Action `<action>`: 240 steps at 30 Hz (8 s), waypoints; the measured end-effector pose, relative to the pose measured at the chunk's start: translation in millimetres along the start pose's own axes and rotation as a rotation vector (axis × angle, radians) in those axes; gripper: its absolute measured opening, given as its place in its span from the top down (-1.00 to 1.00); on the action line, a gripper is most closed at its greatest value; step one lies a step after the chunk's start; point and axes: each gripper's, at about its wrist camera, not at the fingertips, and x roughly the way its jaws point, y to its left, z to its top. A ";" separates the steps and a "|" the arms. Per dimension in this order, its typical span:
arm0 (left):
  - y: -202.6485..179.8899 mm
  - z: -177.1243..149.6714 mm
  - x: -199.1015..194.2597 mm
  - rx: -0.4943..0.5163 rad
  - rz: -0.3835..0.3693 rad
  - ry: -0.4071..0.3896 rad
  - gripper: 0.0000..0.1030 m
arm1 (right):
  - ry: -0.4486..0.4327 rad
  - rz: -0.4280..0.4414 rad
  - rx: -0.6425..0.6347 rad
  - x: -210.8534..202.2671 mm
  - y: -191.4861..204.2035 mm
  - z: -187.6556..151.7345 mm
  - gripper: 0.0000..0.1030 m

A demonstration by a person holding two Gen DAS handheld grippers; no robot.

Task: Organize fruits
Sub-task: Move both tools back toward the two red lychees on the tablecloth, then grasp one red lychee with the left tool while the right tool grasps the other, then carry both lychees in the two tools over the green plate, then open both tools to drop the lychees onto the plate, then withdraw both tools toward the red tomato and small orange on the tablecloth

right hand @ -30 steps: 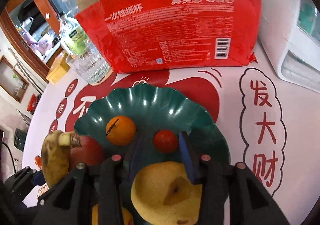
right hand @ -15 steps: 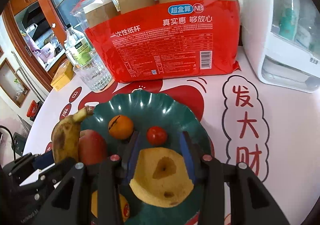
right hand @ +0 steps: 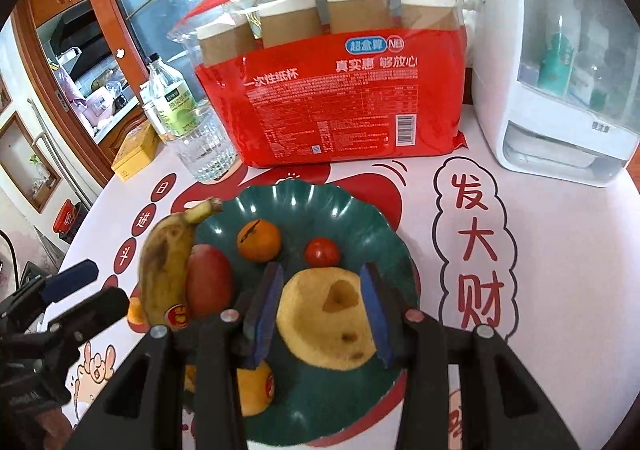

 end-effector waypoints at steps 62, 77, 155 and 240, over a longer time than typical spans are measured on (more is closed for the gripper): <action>149.4 -107.5 -95.1 0.023 0.108 0.136 -0.73 | -0.041 0.014 -0.215 -101.1 183.8 -129.2 -0.05; 115.7 -121.2 -34.9 0.086 0.018 0.240 -0.73 | 0.099 -0.015 -0.132 -35.3 159.2 -168.6 -0.05; 30.6 34.9 13.6 0.314 -0.052 0.113 0.38 | -0.037 -0.227 -0.071 -78.7 59.2 -22.9 0.36; 52.4 -20.6 -86.6 0.241 -0.211 0.054 -0.64 | -0.075 -0.093 -0.066 -120.0 100.1 -85.9 0.10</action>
